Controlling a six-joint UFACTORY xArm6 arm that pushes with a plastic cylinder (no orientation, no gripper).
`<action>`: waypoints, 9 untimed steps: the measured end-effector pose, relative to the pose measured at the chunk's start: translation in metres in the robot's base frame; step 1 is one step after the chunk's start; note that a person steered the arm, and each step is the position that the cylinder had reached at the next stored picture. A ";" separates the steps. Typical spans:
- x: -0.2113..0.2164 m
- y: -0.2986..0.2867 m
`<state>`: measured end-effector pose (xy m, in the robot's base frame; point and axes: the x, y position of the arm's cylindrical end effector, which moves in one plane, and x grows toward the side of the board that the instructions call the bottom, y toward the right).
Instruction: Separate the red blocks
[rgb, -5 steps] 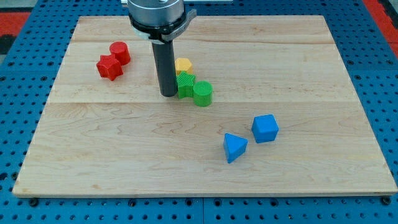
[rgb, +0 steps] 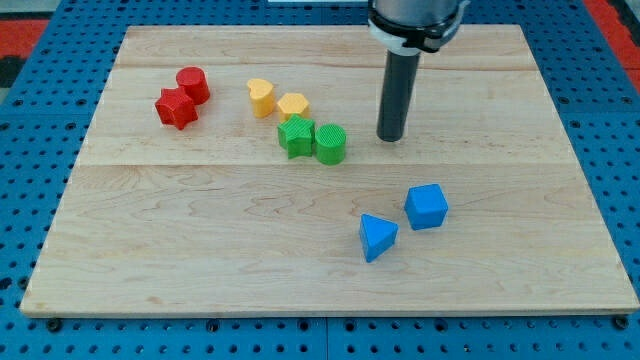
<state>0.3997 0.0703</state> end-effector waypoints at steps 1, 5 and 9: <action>0.002 -0.042; 0.103 -0.068; -0.009 -0.222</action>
<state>0.3906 -0.1517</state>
